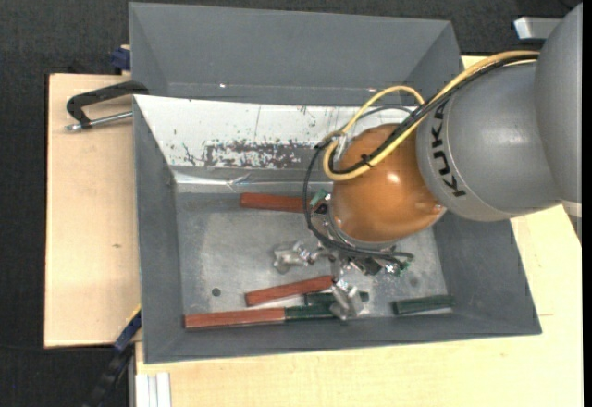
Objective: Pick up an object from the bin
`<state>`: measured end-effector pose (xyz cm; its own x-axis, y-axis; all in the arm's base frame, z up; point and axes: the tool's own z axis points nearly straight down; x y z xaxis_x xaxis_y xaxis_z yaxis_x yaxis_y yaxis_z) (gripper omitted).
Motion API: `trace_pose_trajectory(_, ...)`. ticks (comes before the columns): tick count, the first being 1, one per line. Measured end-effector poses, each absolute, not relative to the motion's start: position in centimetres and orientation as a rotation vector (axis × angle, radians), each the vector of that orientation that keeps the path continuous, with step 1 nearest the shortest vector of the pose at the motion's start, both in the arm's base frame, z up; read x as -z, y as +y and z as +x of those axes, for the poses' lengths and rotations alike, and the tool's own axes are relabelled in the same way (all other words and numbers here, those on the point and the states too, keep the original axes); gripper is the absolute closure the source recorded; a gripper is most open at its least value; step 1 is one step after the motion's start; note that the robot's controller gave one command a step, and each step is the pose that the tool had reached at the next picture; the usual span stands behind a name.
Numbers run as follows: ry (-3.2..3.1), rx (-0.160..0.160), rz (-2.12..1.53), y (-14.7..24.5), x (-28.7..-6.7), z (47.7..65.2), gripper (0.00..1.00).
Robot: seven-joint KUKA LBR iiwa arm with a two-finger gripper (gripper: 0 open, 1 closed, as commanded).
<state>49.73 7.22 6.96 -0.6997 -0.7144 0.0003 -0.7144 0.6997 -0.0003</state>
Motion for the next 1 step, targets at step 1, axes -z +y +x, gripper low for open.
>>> trace_pose_trajectory(1, -2.825, -0.002, 1.410, 7.77, -7.51, 49.54, 1.00)
